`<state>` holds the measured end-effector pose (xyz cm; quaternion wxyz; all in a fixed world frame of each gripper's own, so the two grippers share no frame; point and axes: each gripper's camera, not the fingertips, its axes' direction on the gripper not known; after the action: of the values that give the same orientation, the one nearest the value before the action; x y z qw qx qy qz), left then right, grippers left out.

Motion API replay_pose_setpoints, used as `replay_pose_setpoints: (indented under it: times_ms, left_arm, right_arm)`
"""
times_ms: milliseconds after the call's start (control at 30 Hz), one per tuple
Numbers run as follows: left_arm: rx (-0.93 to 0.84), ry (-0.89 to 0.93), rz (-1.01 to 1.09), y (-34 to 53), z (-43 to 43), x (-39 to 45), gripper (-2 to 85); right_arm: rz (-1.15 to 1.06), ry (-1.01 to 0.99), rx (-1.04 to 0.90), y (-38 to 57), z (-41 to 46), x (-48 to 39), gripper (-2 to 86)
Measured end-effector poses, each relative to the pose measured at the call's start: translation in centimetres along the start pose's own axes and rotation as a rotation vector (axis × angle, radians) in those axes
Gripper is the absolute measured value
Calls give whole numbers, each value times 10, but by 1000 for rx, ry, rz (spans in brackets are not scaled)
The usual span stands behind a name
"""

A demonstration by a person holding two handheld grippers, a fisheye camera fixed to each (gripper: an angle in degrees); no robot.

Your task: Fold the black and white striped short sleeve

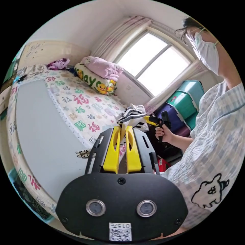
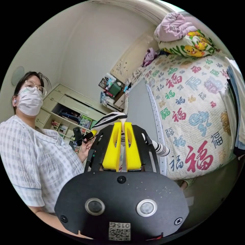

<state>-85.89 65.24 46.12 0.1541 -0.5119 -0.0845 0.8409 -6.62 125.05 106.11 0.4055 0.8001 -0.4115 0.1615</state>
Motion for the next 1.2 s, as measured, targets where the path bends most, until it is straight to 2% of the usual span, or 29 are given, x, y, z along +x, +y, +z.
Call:
replay_pose_setpoints:
  times_ms: [200,433,567,667,733,800,833,867,967,1067,1200]
  left_arm:
    - [-7,158,112,-46,117,47,15]
    - [-10,325,52,-99,295,92,15]
    - [-25,401,59,-158,418,101,18]
    - [-52,449,-32,-202,526,83,23]
    - [-82,358,-81,-221,596,67,29]
    - [-152,83,-144,-236,673,48,37]
    - [-168,42,-182,-239,687,42,39]
    - [-159,47,-229,-243,702,34,45]
    - [-119,61,-175,-239,712,30,59]
    - [-176,23,-202,-213,720,17,70]
    - [-289,72,-336,-171,749,-4,81]
  right_arm:
    - [-80,143,110,16,-123,2,9]
    - [-126,303,104,11,-262,41,9]
    - [-204,578,108,-10,-319,60,10]
    - [-188,854,90,-40,-327,102,13]
    - [-121,995,99,-59,-320,147,14]
    - [27,1102,100,-73,-311,213,13]
    - [72,1112,91,-74,-311,224,15]
    - [134,1124,101,-73,-315,236,19]
    - [25,1065,154,-43,-323,231,34]
    - [-48,982,114,-4,-322,230,52]
    - [16,993,43,41,-305,250,52]
